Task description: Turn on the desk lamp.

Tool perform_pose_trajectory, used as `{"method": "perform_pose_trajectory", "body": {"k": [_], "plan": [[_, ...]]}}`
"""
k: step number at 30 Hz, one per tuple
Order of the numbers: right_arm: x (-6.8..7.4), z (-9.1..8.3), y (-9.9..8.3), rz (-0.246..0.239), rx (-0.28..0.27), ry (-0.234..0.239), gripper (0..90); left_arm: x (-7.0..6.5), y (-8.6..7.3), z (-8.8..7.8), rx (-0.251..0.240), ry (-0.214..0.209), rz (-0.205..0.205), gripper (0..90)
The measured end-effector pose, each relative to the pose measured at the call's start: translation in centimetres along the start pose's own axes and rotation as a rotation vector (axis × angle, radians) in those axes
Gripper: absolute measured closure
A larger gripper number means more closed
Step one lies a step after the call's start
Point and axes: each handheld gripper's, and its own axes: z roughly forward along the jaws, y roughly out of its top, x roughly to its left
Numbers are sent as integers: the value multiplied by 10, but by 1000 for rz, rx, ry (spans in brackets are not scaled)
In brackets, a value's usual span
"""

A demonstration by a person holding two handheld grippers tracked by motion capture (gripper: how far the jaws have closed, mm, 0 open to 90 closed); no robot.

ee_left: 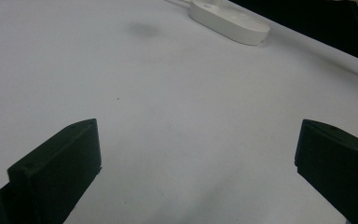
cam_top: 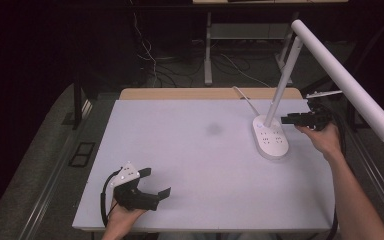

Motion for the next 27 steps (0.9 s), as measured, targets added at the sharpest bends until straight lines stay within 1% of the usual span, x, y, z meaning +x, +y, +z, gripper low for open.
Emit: {"method": "perform_pose_trajectory", "body": {"k": [4, 6, 10, 14, 17, 18, 19, 22, 23, 27], "plan": [[-3, 7, 0, 4, 1, 10, 662, 1, 0, 0, -1, 4, 0, 0], [-5, 11, 1, 12, 1, 21, 712, 1, 0, 0, 0, 5, 2, 0], [-8, 17, 2, 38, 8, 27, 810, 1, 0, 1, 3, 9, 4, 0], [-9, 22, 3, 31, 7, 24, 883, 0, 0, 0, 4, 11, 5, 0], [-7, 24, 4, 26, 16, 23, 897, 0, 0, 0, 12, 11, 11, 0], [-7, 27, 4, 23, 20, 15, 898, 0, 0, 0, 11, 11, 13, 0], [-7, 27, 4, 23, 20, 15, 898, 0, 0, 0, 9, 11, 13, 0], [-7, 35, 3, 34, 39, -5, 898, 0, 0, 0, 10, 13, 10, 0], [-7, 37, 3, 29, 48, -6, 898, 0, 0, 0, 10, 13, 10, 0], [-7, 43, 2, 33, 52, -9, 898, -1, -1, 0, 10, 14, 9, 0]]}}
